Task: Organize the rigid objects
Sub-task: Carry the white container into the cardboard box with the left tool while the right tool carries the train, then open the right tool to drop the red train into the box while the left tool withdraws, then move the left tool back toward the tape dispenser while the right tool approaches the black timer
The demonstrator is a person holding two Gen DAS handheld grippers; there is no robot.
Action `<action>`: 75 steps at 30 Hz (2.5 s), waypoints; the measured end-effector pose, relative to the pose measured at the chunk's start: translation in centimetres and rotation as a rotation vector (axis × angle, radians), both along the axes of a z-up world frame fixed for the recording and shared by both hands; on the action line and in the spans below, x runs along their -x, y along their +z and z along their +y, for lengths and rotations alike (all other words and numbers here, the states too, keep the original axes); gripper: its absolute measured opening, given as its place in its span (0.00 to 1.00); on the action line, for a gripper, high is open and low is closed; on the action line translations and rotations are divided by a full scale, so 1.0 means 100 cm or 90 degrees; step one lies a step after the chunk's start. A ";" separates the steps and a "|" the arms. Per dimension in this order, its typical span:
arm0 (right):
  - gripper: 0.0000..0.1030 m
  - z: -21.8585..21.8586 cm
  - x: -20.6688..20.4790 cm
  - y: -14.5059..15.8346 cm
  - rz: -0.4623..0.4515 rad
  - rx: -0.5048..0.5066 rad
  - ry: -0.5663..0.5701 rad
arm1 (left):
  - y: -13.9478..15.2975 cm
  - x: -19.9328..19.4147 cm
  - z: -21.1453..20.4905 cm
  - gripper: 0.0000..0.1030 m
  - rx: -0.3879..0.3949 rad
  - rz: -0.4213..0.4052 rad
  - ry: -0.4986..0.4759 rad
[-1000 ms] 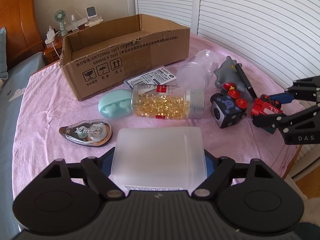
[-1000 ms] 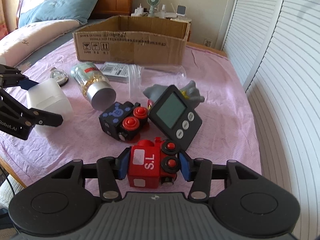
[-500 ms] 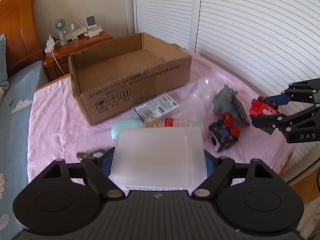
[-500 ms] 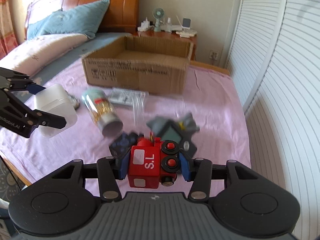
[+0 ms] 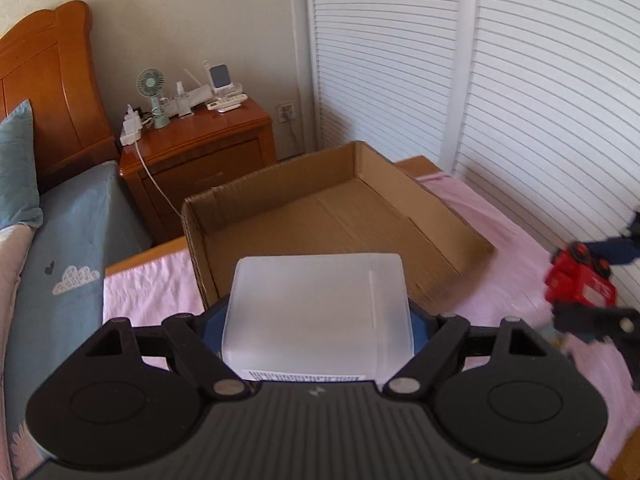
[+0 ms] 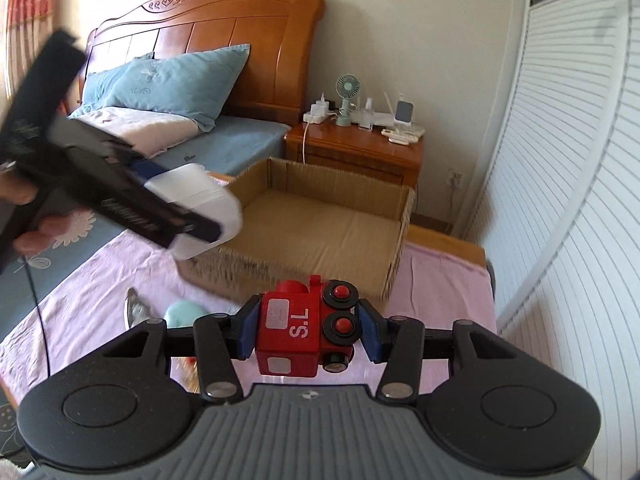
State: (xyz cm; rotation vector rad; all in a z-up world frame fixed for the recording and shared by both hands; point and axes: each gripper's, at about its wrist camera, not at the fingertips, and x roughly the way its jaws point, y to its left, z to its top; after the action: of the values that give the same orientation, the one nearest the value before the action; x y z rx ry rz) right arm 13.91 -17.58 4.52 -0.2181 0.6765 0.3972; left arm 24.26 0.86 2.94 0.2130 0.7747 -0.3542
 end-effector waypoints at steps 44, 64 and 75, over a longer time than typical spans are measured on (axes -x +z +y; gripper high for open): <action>0.56 0.055 -0.204 -0.020 0.107 -0.003 -0.030 | -0.022 0.092 0.044 0.91 -0.003 -0.014 0.123; 1.00 0.016 -0.119 -0.003 0.108 -0.039 -0.070 | -0.005 0.131 0.047 0.95 -0.008 -0.018 0.132; 1.00 -0.017 -0.035 -0.027 0.118 -0.041 -0.109 | -0.014 0.154 0.046 0.97 0.002 -0.036 0.166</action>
State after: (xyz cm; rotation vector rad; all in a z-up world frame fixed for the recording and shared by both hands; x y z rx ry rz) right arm 17.37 -19.24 1.81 -0.0615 0.8568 0.2763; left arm 8.86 5.49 1.57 0.1170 0.7364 -0.1023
